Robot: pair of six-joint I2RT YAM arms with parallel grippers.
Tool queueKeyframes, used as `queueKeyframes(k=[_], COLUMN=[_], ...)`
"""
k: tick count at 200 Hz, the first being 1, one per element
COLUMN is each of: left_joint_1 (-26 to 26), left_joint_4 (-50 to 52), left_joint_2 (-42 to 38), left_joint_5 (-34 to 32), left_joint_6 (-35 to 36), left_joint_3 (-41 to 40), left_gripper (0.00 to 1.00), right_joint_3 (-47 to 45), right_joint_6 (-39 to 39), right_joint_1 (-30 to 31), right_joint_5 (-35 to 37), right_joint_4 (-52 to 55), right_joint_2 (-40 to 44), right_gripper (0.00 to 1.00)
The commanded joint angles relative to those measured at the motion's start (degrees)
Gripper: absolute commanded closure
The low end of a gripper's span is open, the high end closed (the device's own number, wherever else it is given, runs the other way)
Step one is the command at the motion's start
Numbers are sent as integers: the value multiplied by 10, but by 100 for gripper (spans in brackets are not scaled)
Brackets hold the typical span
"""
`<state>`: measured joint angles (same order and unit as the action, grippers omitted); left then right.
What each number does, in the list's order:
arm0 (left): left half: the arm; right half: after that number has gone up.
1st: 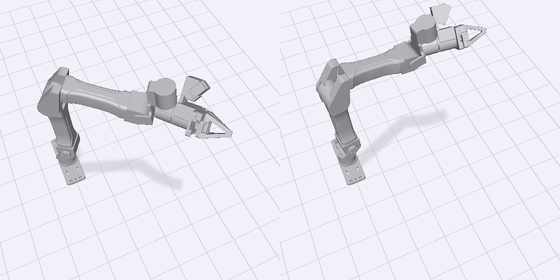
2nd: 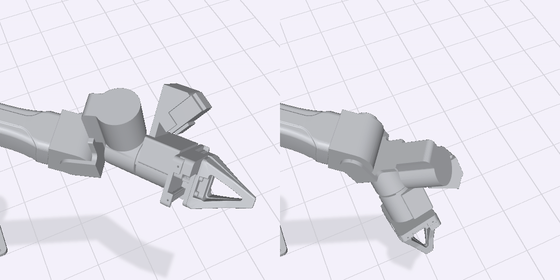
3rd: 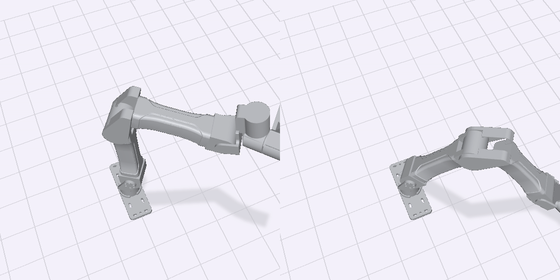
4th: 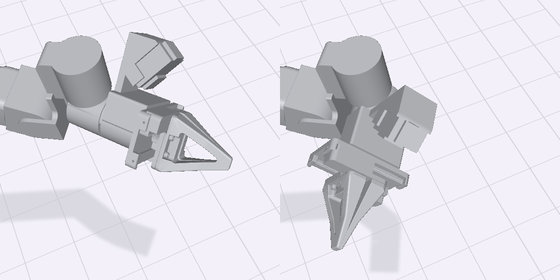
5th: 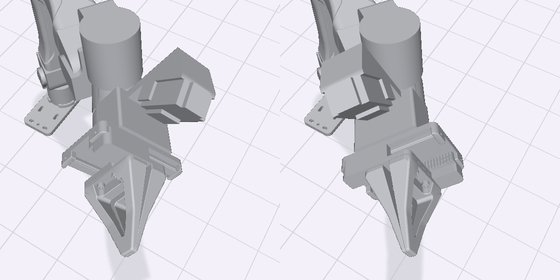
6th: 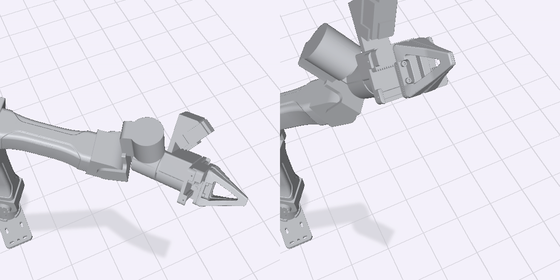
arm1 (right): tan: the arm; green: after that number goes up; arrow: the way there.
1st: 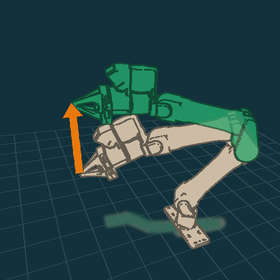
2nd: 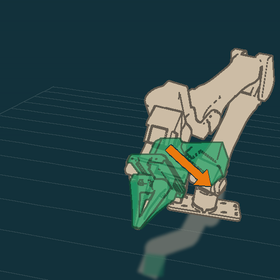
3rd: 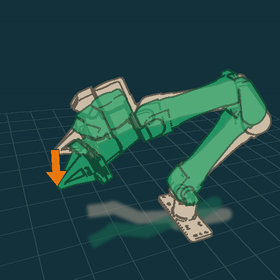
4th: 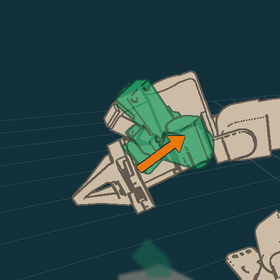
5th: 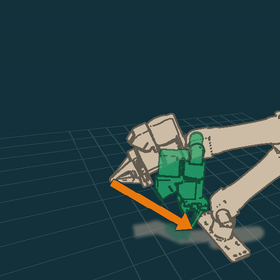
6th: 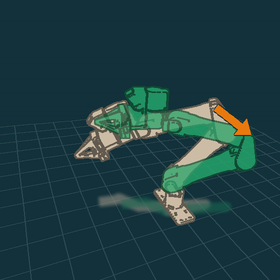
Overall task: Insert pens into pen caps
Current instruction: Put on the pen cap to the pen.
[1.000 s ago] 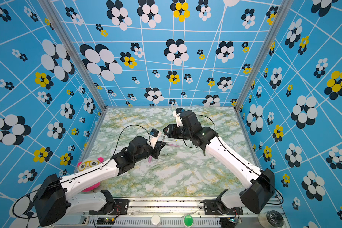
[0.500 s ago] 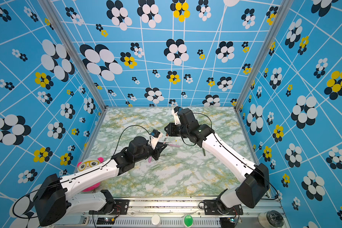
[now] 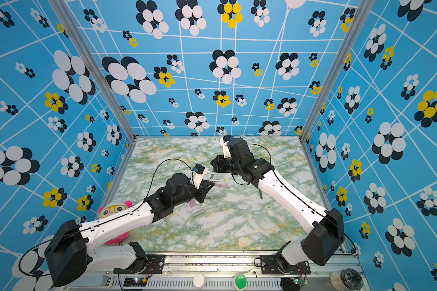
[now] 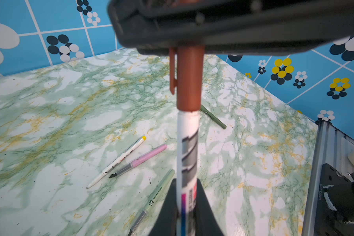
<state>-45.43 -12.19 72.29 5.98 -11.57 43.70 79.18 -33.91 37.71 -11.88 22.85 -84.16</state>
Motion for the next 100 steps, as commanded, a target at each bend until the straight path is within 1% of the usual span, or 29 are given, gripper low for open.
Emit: queueKeyframes(k=[1, 60, 100], left_joint_1=[5, 15, 28], left_joint_4=[-61, -110, -139], left_joint_2=[9, 24, 54], left_joint_5=[-9, -18, 9], left_joint_6=[-1, 6, 10], left_joint_3=[51, 88, 136], left_gripper=[100, 100, 100], right_joint_3=[-25, -59, -84], right_joint_6=[-18, -28, -42], right_joint_1=[0, 1, 3], right_joint_5=[-11, -20, -30], right_joint_4=[10, -1, -14], right_joint_2=[-7, -11, -17], right_gripper=[100, 100, 100])
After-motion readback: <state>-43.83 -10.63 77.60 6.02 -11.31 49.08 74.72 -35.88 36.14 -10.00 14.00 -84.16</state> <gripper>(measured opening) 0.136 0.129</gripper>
